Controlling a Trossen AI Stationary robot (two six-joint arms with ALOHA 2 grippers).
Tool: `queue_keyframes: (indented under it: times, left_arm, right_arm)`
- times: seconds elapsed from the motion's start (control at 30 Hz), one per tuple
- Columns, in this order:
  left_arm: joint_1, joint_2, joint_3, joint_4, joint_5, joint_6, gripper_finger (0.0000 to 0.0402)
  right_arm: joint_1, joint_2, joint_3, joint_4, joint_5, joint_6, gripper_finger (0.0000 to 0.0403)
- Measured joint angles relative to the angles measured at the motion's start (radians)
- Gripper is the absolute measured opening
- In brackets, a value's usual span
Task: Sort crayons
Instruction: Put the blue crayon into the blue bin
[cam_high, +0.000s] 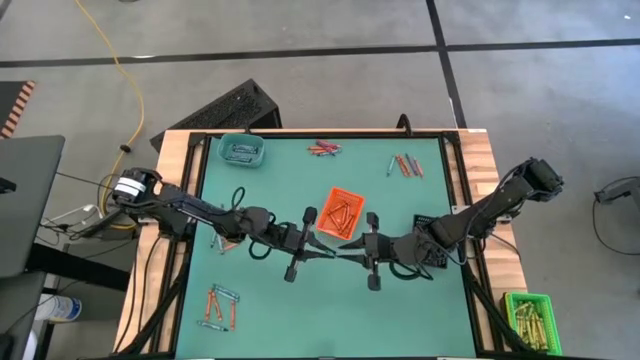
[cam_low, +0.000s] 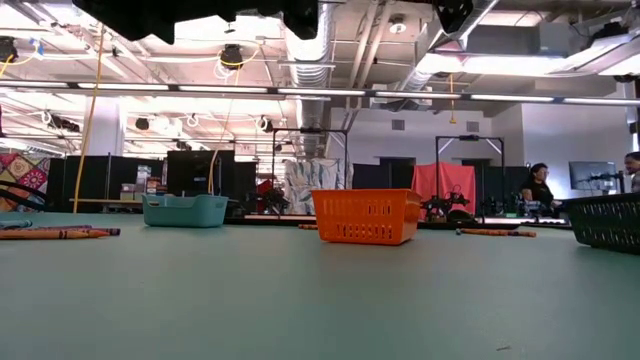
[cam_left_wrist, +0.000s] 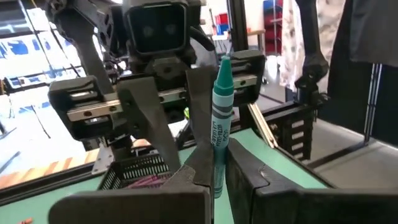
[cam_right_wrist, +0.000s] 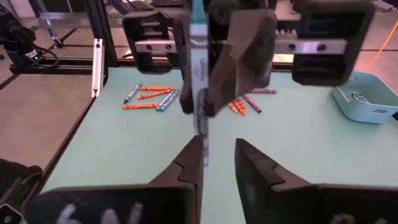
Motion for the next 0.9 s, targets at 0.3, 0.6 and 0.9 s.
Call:
queue_keyframes:
  times: [0.3, 0.6, 0.9]
  left_arm:
    - [0.008, -0.155, 0.0, -0.345, -0.126, 0.123, 0.0001]
    - [0.142, -0.45, 0.0, -1.024, -0.441, 0.245, 0.0001]
    - [0.52, -0.545, -0.001, -1.356, -0.467, 0.416, 0.0001]
  right_arm:
    - [0.0, 0.0, 0.0, -0.079, 0.027, 0.019, 0.0108]
    - [0.001, 0.0, 0.0, -0.216, 0.027, 0.11, 0.0109]
    - [-0.014, 0.0, 0.0, -0.288, 0.041, 0.113, 0.0109]
